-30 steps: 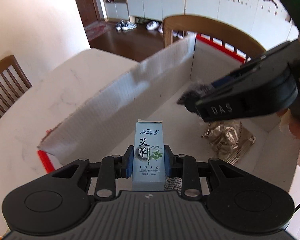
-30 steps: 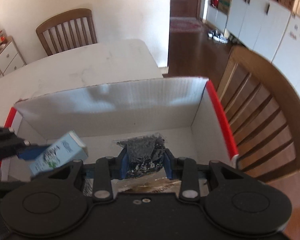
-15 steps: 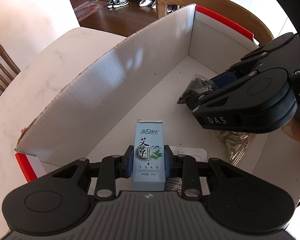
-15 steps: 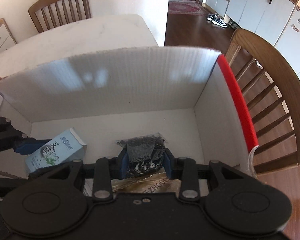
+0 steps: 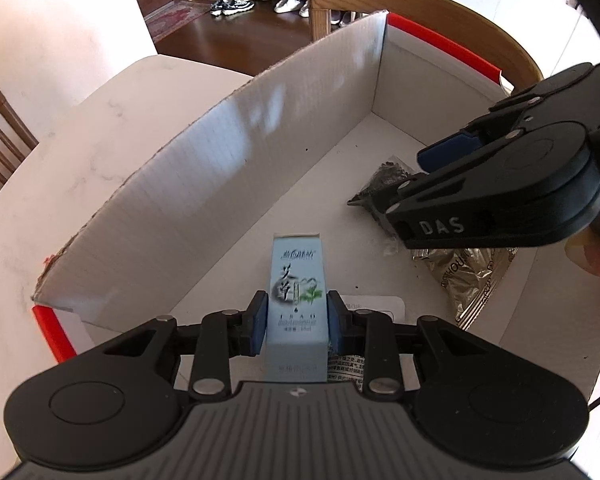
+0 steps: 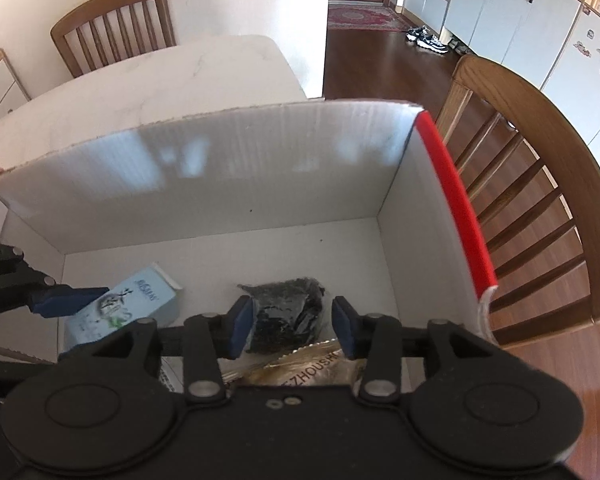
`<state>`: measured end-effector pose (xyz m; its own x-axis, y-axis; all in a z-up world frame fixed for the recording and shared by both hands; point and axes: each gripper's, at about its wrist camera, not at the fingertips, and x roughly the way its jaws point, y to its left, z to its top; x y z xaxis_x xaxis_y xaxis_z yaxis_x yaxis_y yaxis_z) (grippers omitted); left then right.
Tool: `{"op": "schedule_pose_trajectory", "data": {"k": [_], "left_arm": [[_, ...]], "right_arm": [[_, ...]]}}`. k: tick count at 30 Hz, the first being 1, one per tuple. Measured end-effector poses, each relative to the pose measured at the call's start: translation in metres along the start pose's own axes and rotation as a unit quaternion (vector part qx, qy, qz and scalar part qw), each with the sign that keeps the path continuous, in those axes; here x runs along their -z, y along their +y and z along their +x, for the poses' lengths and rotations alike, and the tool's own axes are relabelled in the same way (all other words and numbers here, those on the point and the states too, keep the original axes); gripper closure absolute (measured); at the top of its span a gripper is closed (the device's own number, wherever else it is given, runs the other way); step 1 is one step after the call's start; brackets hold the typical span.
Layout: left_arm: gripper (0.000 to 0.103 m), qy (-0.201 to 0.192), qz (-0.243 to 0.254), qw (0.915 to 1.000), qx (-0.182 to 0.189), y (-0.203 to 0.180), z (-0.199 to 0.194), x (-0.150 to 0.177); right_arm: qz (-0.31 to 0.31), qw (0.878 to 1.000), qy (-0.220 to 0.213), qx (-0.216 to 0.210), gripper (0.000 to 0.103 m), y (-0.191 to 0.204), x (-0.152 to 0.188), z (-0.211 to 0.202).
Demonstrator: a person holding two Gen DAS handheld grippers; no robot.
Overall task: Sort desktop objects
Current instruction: 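Open both tools to release the carton and mesh bag in the box, then withdraw both tools from the shoebox toward the table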
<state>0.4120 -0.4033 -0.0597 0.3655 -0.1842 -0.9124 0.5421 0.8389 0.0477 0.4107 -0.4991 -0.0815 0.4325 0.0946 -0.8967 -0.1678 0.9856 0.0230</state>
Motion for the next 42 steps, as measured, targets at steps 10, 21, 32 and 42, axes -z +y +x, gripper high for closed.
{"op": "schedule_pose_trajectory", "data": {"k": [10,21,32,42], "left_arm": [[0.052,-0.046,-0.016,0.9987,0.016,0.002,-0.034,0.011],[0.052,-0.114,-0.036,0.9925,0.028,-0.003,-0.090,0.038],[0.052,-0.139,-0.063,0.9875,0.037,0.000,-0.120,0.075],[0.038,-0.165,-0.067,0.9837,0.027,0.006,-0.141,0.105]], "right_arm": [[0.005,1.000,-0.022,-0.011,0.059,-0.001,0.005,-0.027],[-0.003,0.997,-0.064,-0.034,0.059,0.002,0.011,-0.073],[-0.004,0.994,-0.090,-0.056,0.058,0.013,0.032,-0.107],[-0.002,0.993,-0.105,-0.056,0.041,0.029,0.051,-0.114]]}}
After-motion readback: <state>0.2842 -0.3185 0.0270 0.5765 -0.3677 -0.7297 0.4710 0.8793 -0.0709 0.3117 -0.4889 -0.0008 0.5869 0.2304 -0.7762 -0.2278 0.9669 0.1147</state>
